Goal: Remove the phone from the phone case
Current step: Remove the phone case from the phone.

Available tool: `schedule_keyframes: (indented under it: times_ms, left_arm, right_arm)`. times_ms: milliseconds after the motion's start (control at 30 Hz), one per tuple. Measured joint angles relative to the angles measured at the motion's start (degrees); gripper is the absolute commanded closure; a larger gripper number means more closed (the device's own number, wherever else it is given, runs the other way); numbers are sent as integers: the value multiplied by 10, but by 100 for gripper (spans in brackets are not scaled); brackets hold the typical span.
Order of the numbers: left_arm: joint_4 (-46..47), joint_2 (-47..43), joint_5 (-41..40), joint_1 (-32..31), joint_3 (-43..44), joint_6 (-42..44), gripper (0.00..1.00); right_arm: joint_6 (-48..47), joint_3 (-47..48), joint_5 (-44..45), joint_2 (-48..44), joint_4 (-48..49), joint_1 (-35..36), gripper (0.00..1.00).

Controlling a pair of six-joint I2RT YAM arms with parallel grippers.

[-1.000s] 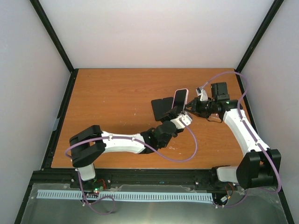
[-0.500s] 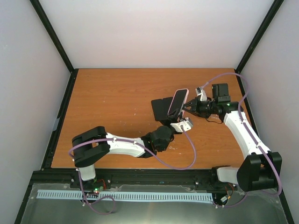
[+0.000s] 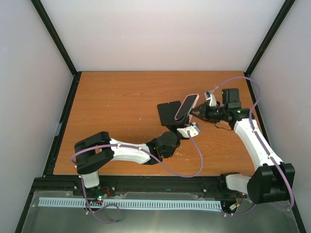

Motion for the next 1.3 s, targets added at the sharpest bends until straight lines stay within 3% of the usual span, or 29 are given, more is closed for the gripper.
schedule_keyframes:
  times_ms: [533,933,1133,1300]
  left_arm:
    - [-170,-99,126,37,-5,-252,100]
    - [-226,-150,209,61,-18,-366,100]
    - [-233,-171,183,92,-25,-394,100]
    - [-226,-164,125,123,-21,-416,100]
  right_arm:
    - [-110,17,46,-39,-61,5,97]
    - [-155,32,54,-63,-99,13,97]
    - [-181,39,124,-63,-131,-6,97]
    - [-217,76,123,-54,-197,1,97]
